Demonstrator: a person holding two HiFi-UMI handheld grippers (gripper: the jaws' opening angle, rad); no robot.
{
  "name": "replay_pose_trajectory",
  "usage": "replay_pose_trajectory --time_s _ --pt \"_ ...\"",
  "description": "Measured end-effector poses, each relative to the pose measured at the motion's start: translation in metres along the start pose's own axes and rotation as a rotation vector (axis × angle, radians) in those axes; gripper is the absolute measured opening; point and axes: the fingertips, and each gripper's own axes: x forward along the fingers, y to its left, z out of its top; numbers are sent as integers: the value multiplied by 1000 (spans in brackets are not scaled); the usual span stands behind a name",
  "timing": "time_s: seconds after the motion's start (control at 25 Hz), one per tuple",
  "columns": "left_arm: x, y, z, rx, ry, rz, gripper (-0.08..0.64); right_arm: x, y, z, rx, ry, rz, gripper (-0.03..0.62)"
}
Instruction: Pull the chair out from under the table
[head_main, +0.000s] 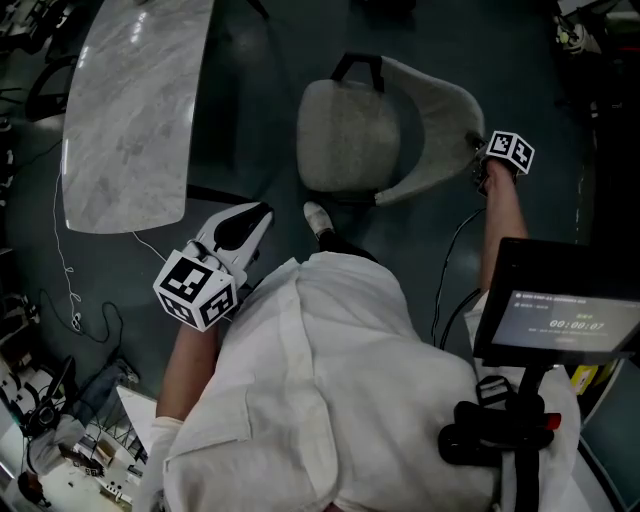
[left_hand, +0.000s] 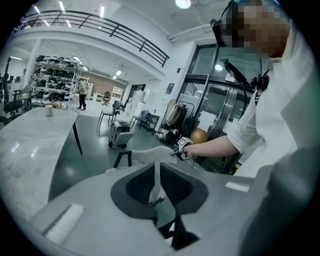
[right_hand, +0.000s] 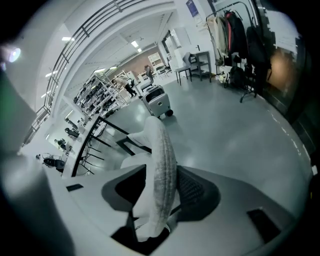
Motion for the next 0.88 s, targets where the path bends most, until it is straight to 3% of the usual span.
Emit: replay_pose_trajectory --time_s 0.32,0.4,0.48,0.56,0.88 --pt "-53 -27 -30 27 -47 -40 32 -67 21 -32 -144 -119 -115 163" --pt "-72 -38 -42 38 -64 -47 32 -90 39 -51 -179 -157 -108 153" --pt "-97 -53 -60 38 -77 -52 31 -116 68 -83 -232 -186 -69 55" --pt "-115 -68 -77 30 -80 -60 27 -135 104 -118 -295 -197 -10 13" --pt "-130 -132 -121 35 -39 -106 8 -205 227 -250 -510 -185 264 6"
